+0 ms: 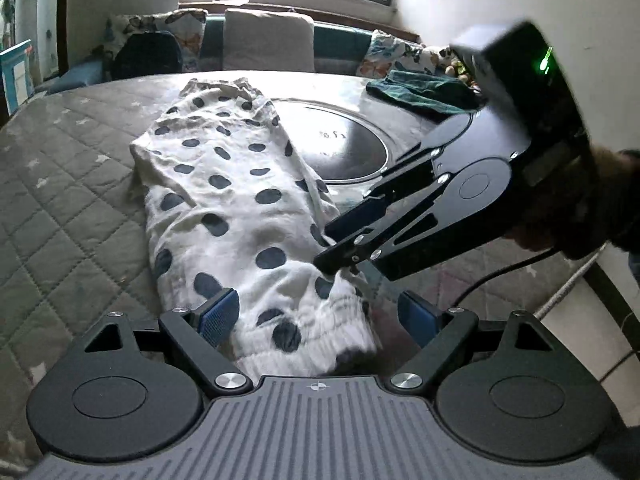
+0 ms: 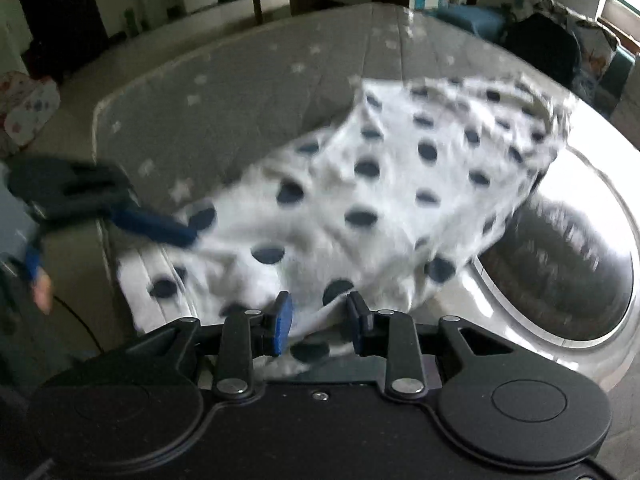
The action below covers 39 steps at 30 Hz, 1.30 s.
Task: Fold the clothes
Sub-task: 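Grasp the cuff end of the folded pants with the right gripper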
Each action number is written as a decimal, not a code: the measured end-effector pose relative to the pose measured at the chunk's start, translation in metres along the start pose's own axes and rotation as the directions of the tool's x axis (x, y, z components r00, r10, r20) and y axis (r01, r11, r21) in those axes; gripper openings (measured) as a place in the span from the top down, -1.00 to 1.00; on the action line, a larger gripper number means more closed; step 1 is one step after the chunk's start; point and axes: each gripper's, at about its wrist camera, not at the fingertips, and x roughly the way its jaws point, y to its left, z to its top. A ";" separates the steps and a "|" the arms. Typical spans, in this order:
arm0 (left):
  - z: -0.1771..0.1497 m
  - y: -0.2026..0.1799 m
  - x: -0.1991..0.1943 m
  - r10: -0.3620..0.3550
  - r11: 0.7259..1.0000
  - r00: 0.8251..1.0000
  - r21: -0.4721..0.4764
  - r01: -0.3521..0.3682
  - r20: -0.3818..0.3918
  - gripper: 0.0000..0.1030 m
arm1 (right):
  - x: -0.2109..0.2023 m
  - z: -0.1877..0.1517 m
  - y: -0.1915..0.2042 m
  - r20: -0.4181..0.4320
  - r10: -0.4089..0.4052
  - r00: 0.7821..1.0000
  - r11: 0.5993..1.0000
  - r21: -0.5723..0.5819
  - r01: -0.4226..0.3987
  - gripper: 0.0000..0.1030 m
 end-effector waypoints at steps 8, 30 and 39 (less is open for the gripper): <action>-0.014 0.016 -0.025 0.048 0.999 0.999 -0.027 -0.048 0.019 -0.70 | -0.042 -0.020 0.004 0.111 -0.015 0.994 0.998 0.055 0.009 0.15; -0.055 0.024 -0.028 0.093 0.995 0.995 -0.022 -0.094 -0.029 -0.70 | -0.021 -0.069 0.073 0.182 -0.061 0.981 0.994 0.099 0.043 0.61; -0.059 0.008 -0.026 0.145 0.985 0.988 0.091 -0.149 0.046 -0.70 | -0.040 -0.053 0.056 0.247 0.026 0.969 0.975 0.207 -0.079 0.80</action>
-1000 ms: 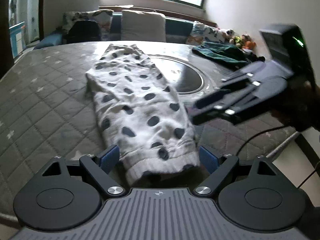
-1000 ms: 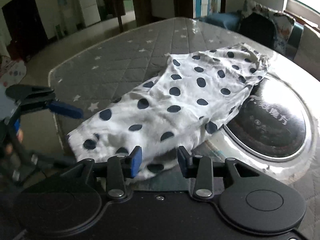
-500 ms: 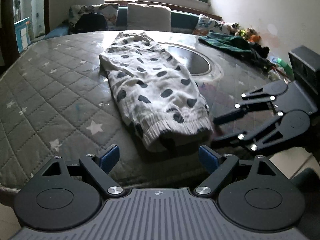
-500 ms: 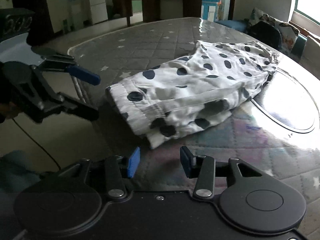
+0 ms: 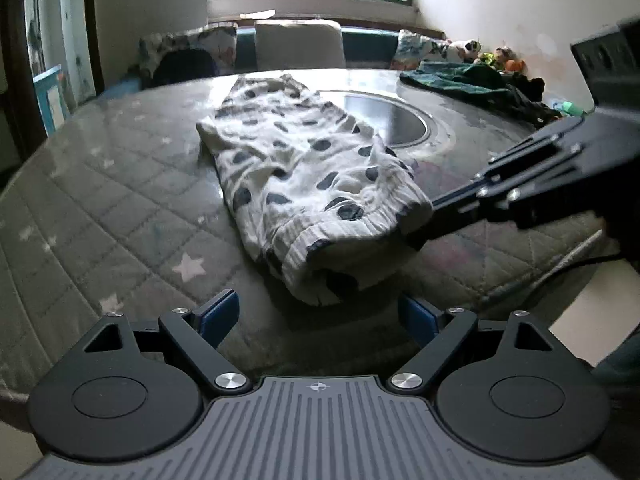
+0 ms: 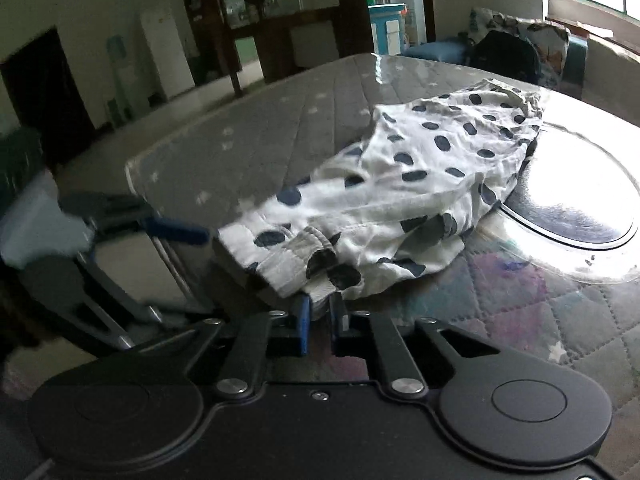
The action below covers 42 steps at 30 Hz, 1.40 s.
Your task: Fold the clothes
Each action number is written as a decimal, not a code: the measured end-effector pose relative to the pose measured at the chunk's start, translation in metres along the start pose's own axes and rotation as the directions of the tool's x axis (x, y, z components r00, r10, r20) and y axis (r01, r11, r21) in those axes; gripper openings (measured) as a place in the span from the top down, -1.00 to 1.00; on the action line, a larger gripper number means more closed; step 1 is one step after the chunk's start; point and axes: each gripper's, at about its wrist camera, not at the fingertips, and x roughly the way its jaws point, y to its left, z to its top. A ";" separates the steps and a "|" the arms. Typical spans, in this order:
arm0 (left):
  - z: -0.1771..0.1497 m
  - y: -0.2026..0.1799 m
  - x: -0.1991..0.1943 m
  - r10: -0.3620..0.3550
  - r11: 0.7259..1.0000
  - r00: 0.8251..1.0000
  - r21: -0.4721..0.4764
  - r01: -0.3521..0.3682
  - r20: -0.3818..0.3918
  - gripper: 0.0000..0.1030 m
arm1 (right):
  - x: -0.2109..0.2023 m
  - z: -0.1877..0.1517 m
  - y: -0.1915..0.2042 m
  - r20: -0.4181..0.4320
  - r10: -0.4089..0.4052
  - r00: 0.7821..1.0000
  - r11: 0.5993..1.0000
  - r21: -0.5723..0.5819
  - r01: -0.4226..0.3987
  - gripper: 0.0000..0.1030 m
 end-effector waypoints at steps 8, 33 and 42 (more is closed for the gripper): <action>0.000 -0.022 0.013 0.116 0.977 0.992 0.173 -0.121 0.038 -0.70 | -0.009 0.020 0.002 0.046 0.028 0.999 0.999 0.022 -0.029 0.81; 0.023 -0.011 0.025 0.133 0.966 0.988 0.212 -0.148 0.080 0.44 | -0.017 0.011 0.010 0.042 -0.074 0.996 0.971 -0.223 0.081 -0.14; 0.045 -0.005 0.022 0.101 0.975 0.994 0.195 -0.110 0.052 0.44 | -0.007 -0.014 0.040 0.133 -0.142 0.981 0.800 -0.568 0.193 -0.49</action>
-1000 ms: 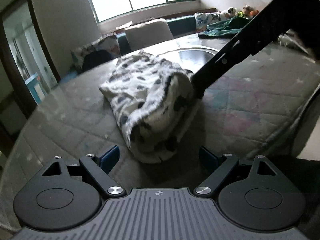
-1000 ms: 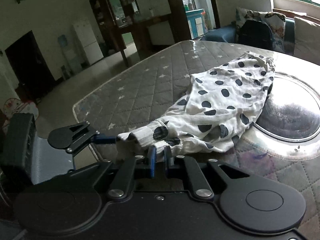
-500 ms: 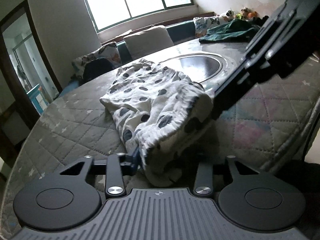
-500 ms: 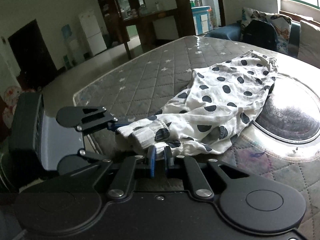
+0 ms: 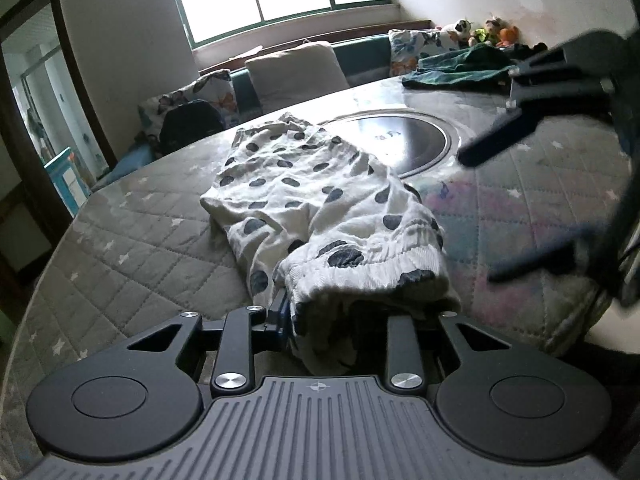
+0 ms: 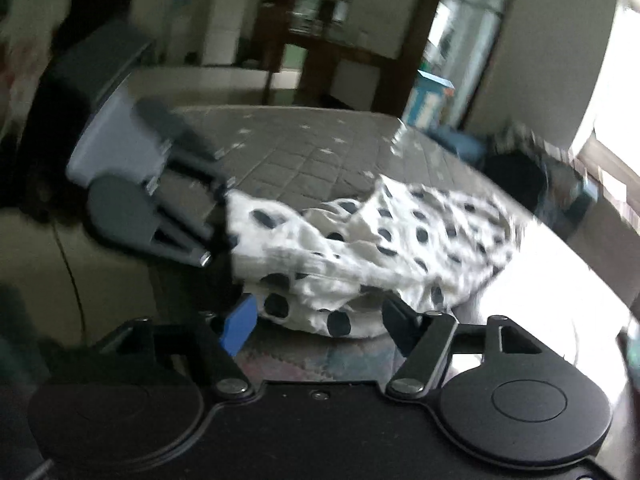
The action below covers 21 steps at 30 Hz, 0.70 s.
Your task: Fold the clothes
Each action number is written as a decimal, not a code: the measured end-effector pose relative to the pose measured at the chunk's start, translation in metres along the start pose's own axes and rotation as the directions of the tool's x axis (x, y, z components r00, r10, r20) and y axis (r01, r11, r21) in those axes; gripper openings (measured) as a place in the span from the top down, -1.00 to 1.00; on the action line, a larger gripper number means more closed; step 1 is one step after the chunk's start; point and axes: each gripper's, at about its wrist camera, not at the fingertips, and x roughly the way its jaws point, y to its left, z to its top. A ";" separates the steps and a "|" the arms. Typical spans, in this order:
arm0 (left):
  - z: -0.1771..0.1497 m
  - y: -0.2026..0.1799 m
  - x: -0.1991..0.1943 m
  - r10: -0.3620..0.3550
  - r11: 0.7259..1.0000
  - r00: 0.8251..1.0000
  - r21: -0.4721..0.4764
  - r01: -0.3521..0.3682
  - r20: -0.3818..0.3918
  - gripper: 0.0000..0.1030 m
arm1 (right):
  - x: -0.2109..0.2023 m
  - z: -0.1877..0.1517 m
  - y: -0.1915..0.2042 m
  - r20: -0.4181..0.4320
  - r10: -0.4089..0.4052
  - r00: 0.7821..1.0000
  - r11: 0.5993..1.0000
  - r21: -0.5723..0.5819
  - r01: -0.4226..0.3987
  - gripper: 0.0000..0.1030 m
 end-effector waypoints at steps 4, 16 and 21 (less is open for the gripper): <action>0.010 0.004 -0.001 -0.012 1.000 1.000 0.011 0.012 0.003 0.44 | 0.010 -0.003 0.032 0.056 -0.080 0.995 0.967 -0.236 0.091 -0.58; 0.023 0.012 0.001 -0.035 0.999 0.999 0.034 0.035 0.007 0.36 | 0.053 -0.015 0.067 0.163 -0.263 0.951 0.789 -0.530 0.309 -0.30; 0.012 0.017 -0.004 -0.034 0.998 0.999 0.050 0.033 0.019 0.26 | 0.052 -0.009 0.053 0.160 -0.283 0.946 0.848 -0.418 0.325 0.37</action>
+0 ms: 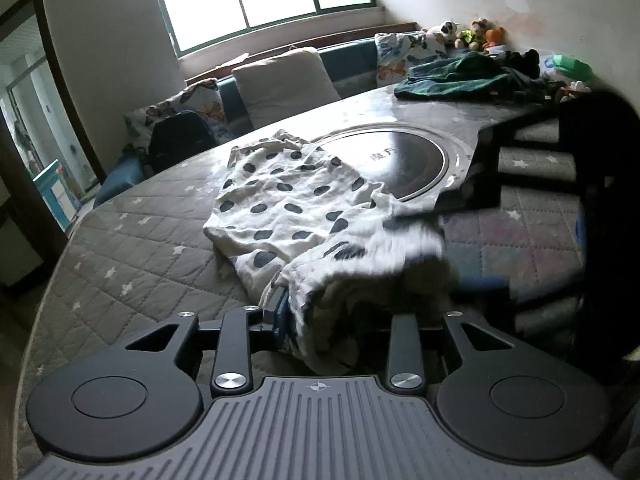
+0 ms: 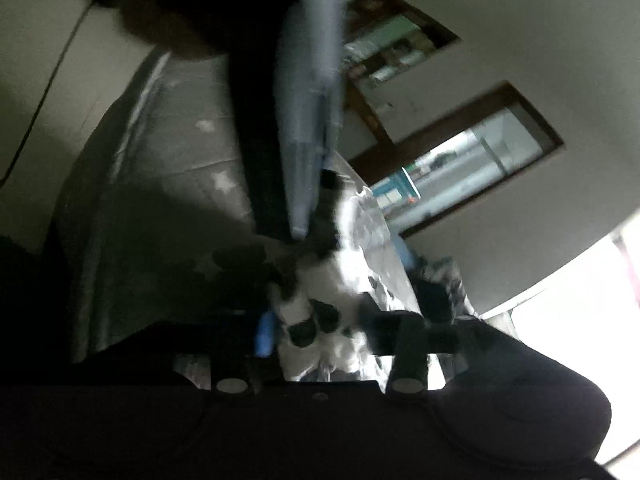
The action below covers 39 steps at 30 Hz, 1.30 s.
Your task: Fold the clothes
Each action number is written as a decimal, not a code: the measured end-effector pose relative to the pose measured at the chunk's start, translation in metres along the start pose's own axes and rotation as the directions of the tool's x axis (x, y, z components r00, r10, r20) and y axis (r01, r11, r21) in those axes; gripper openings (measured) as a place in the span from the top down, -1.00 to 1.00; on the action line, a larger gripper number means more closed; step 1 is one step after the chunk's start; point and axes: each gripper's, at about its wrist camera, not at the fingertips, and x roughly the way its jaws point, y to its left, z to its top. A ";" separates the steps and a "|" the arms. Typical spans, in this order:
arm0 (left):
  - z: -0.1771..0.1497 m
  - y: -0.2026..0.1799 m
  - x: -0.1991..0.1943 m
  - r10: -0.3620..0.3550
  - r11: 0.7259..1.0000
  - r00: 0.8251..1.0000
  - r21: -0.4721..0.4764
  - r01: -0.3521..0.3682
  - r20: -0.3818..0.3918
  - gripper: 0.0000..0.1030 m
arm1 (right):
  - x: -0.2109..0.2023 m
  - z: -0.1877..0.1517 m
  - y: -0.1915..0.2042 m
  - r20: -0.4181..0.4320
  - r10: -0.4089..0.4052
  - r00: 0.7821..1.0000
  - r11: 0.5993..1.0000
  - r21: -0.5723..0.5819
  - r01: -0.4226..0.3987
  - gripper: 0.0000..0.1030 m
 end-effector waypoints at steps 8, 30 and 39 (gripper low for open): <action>-0.010 -0.009 -0.003 0.016 0.996 0.998 0.087 -0.020 0.053 0.03 | -0.001 0.005 -0.035 0.011 0.047 0.999 0.985 0.166 -0.048 0.48; -0.010 -0.012 -0.031 -0.083 0.975 0.978 0.218 0.041 0.189 0.47 | -0.038 0.018 -0.058 0.038 0.114 0.993 0.952 0.282 -0.120 0.48; -0.007 -0.027 -0.104 -0.197 0.959 0.962 0.240 0.149 0.190 0.46 | -0.101 0.033 -0.089 0.107 0.276 0.955 0.871 0.392 -0.296 0.47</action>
